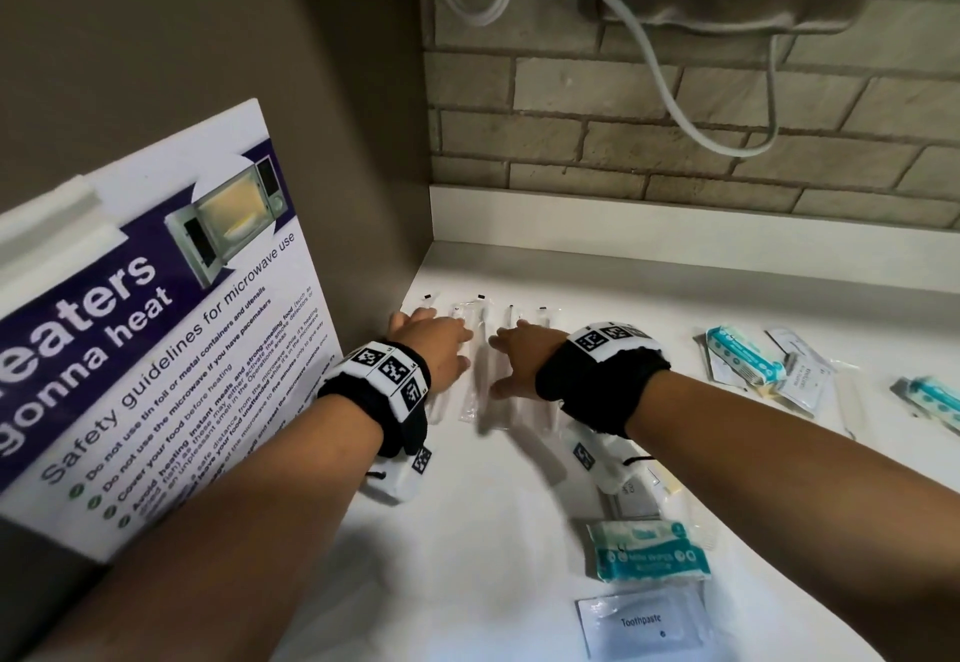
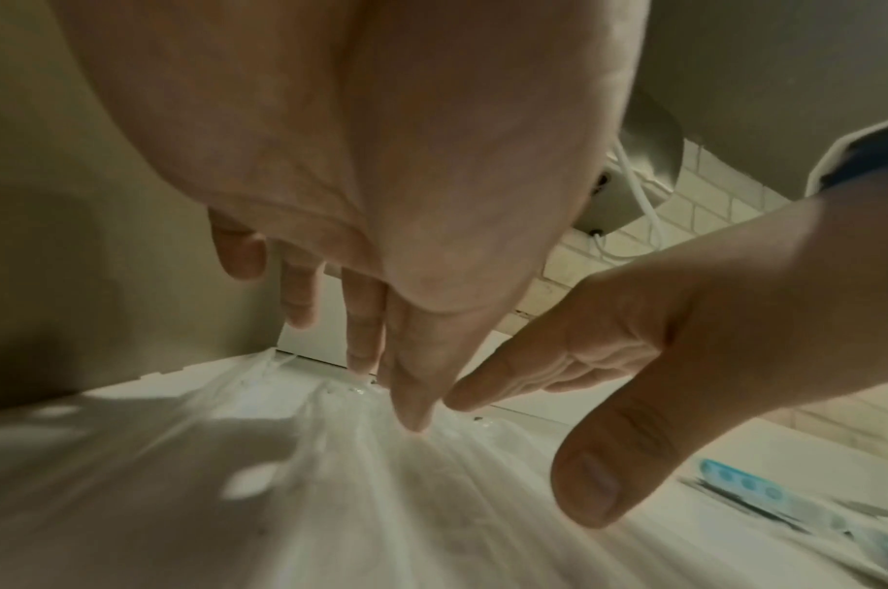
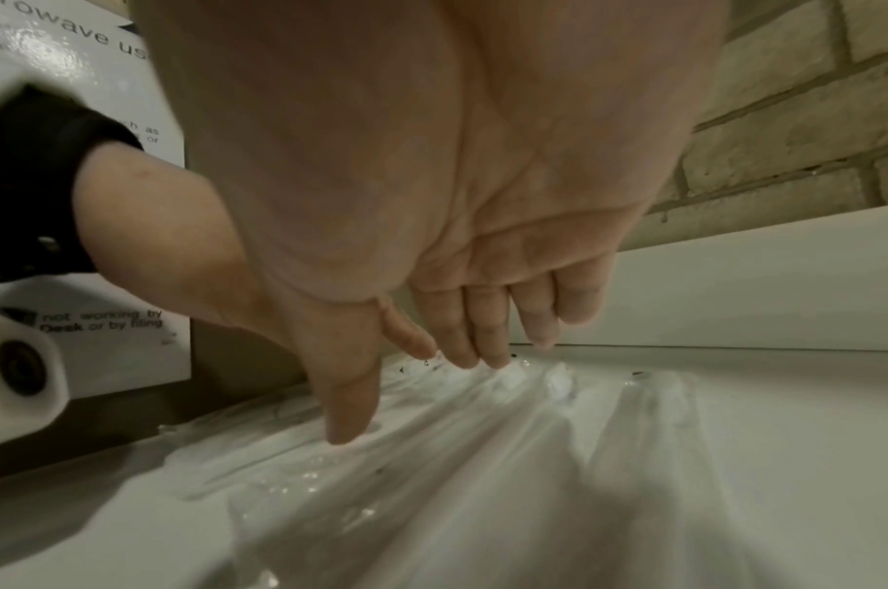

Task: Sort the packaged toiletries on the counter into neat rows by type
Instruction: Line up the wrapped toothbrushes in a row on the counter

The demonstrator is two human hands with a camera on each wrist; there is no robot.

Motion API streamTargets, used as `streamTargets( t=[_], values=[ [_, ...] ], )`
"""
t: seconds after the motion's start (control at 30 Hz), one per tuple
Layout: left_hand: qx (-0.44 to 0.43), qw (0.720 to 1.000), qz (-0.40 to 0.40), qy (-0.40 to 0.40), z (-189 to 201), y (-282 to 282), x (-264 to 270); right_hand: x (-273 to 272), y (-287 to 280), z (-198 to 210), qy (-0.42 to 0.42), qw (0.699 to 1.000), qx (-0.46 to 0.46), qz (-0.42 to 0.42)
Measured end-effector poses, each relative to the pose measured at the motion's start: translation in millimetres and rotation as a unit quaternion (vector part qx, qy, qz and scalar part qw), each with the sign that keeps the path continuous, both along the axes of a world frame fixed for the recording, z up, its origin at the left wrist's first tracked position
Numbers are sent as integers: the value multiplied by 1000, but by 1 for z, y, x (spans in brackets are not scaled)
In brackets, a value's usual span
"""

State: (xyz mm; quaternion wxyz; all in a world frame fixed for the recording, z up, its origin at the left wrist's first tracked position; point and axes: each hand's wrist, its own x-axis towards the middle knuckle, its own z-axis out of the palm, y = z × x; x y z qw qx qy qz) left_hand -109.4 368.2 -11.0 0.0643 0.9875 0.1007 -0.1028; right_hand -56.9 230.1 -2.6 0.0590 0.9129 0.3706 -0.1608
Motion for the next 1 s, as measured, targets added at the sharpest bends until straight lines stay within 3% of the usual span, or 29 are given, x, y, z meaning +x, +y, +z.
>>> streamTargets(
  t=[0.07,0.27,1.0],
  values=[
    [0,1000,29,11,-5,7,-1,-3,6,-1,-1,1000,-6,7],
    [24,999,7,22,-7,6,-6,-9,17,-7,8,999,-47,20],
    [13,1000,15,17,-8,13,3,-6,18,-12,25,999,-20,-5]
  ],
)
